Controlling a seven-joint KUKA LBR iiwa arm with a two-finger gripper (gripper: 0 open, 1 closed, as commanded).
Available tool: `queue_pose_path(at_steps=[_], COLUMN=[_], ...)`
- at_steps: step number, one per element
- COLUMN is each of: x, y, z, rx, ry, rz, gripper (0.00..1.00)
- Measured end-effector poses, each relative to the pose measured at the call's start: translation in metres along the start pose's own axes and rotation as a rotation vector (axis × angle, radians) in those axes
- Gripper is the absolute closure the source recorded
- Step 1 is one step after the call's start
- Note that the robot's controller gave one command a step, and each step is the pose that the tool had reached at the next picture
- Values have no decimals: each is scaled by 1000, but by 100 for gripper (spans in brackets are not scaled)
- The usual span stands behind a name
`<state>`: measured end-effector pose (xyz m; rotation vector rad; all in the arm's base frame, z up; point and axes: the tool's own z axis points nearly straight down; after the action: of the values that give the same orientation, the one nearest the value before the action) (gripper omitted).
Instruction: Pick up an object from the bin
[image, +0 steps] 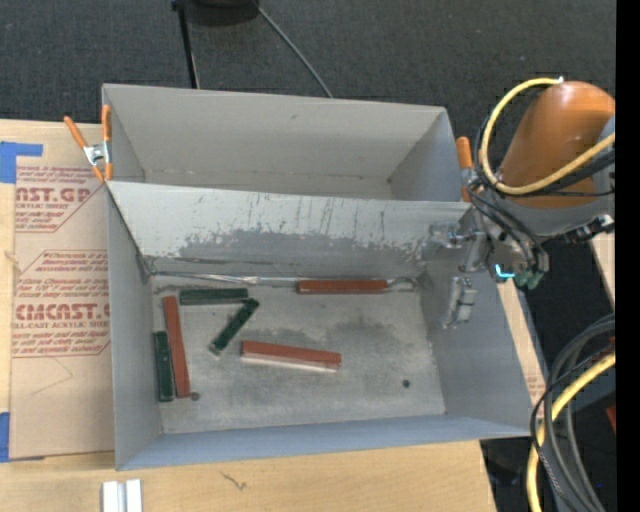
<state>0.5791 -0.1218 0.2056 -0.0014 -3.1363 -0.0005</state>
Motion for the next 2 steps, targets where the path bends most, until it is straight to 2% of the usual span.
queue_pose_path(at_steps=[1, 2], x=[-2, -2], y=[0, 15], z=[-5, 49], rx=[1, 2], ry=[-8, -14], rz=[-1, -49], gripper=[0, 0])
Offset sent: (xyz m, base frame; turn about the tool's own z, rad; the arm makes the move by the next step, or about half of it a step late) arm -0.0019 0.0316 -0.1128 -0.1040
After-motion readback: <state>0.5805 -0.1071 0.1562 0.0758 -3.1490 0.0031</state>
